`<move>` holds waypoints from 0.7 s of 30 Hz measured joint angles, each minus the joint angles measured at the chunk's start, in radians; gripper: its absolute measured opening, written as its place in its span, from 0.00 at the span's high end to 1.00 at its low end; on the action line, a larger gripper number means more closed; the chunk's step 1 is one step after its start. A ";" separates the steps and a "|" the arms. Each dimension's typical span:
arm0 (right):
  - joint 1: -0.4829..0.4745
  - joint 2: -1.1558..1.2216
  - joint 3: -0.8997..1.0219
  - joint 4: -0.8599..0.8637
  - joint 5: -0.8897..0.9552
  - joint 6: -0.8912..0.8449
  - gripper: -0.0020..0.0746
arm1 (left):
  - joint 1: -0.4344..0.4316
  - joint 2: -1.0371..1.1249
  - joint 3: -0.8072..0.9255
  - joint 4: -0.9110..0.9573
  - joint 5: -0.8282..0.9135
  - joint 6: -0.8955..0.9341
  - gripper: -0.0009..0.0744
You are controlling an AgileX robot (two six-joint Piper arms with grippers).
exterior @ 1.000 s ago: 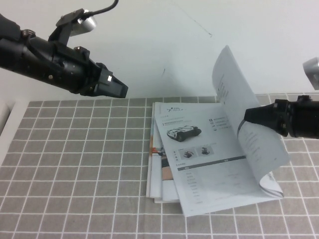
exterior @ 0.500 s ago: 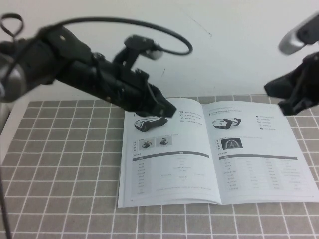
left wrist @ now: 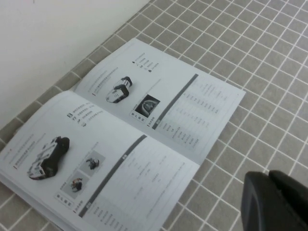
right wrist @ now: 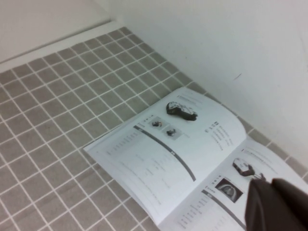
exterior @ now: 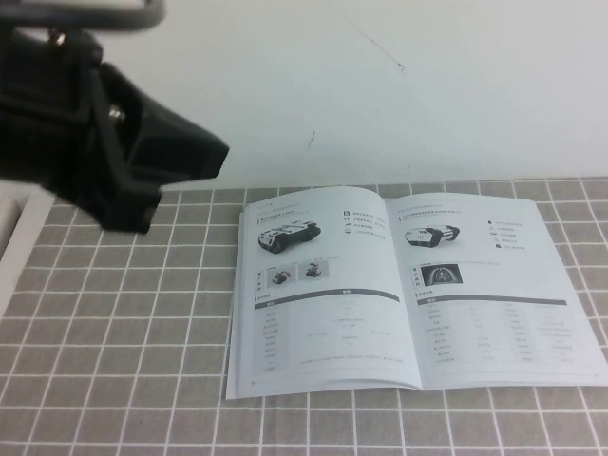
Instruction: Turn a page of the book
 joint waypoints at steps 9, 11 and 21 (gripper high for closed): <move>0.000 -0.301 0.091 -0.129 0.032 0.182 0.97 | 0.000 -0.394 0.414 0.006 0.000 -0.124 0.99; 0.000 -0.351 0.143 -0.139 0.025 0.212 0.97 | 0.000 -0.498 0.504 0.004 -0.003 -0.160 0.99; 0.000 -0.496 0.599 -0.173 -0.364 0.248 0.97 | 0.000 -0.769 0.880 0.043 -0.606 -0.227 0.99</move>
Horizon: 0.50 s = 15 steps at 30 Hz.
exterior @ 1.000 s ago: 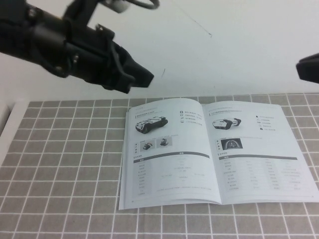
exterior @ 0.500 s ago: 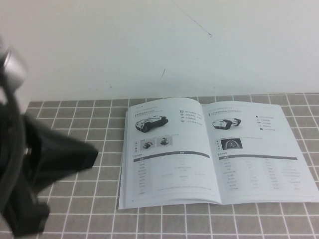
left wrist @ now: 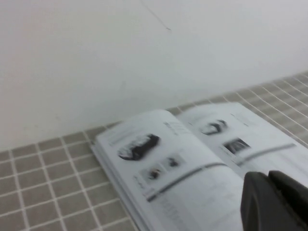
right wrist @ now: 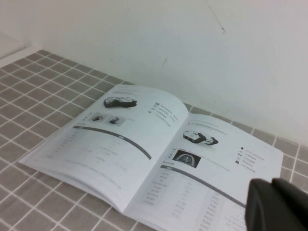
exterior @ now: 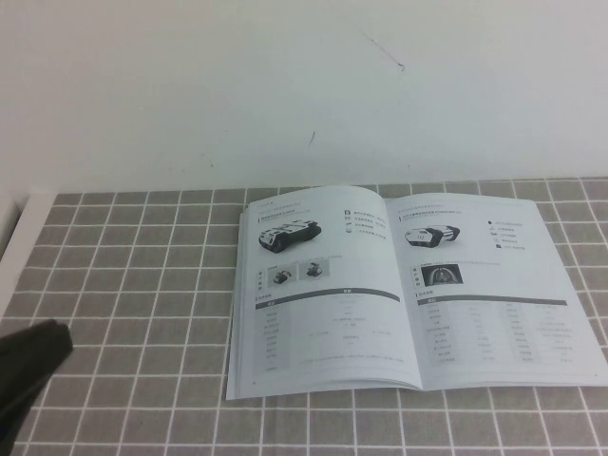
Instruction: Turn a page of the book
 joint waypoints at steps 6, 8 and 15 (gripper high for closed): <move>0.000 0.000 0.190 -0.013 -0.269 0.000 0.97 | 0.000 0.031 0.186 0.004 -0.464 0.011 0.99; 0.000 0.000 0.227 -0.016 -0.281 0.000 0.97 | 0.000 0.041 0.227 -0.003 -0.547 0.013 0.99; 0.000 0.000 0.359 -0.018 -0.292 0.000 0.97 | 0.000 0.044 0.341 -0.010 -0.575 0.015 0.99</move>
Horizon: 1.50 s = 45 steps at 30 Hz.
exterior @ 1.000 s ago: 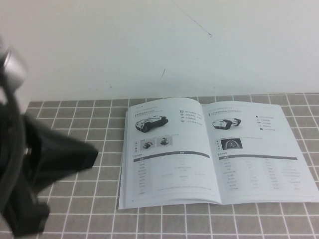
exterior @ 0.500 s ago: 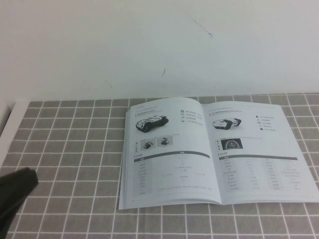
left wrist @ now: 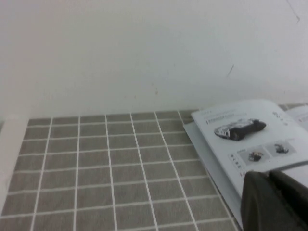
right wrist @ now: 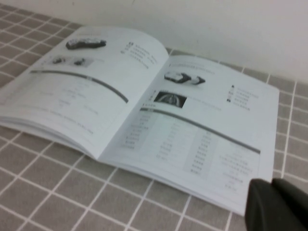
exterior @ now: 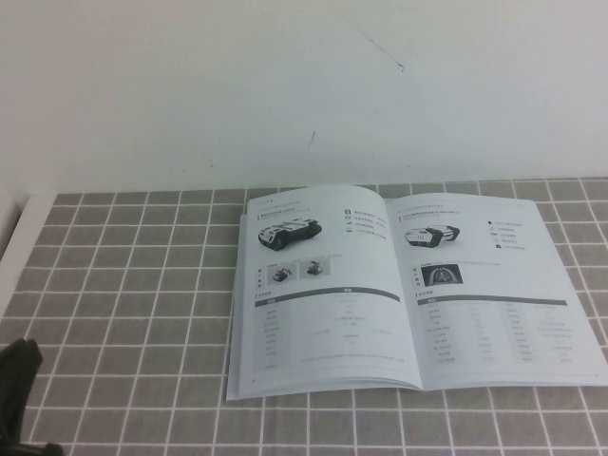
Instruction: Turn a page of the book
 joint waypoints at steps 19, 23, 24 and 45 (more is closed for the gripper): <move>0.000 0.000 0.196 0.008 0.020 0.000 0.97 | -0.027 -0.300 0.224 0.110 0.160 0.016 0.99; 0.000 0.000 0.196 0.010 0.020 0.000 0.97 | 0.029 -0.350 0.224 0.249 0.151 0.010 0.99; 0.000 0.000 0.196 0.010 0.020 0.000 0.97 | 0.045 -0.359 0.224 0.275 0.151 0.005 0.99; 0.000 0.000 0.196 0.011 0.016 0.000 0.97 | 0.231 -0.475 0.220 0.568 0.423 -0.254 0.99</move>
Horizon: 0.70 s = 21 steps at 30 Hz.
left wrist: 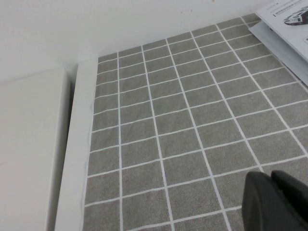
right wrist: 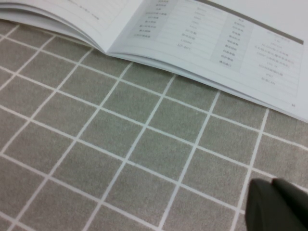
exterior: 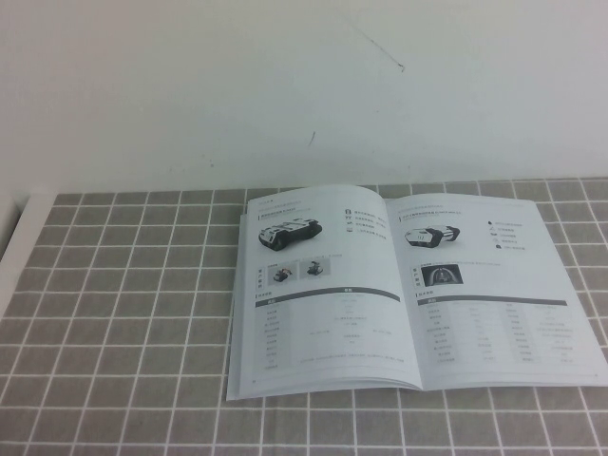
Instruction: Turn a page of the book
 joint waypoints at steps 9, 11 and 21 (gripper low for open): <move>0.000 0.000 0.000 0.000 0.000 0.000 0.98 | 0.000 0.000 -0.002 0.004 0.002 -0.003 0.99; 0.000 0.000 0.000 0.000 0.000 0.000 0.98 | 0.000 0.000 -0.002 0.004 0.002 -0.003 0.99; -0.068 -0.120 0.000 0.016 0.026 0.000 0.98 | 0.000 0.000 -0.002 0.004 0.004 -0.003 0.99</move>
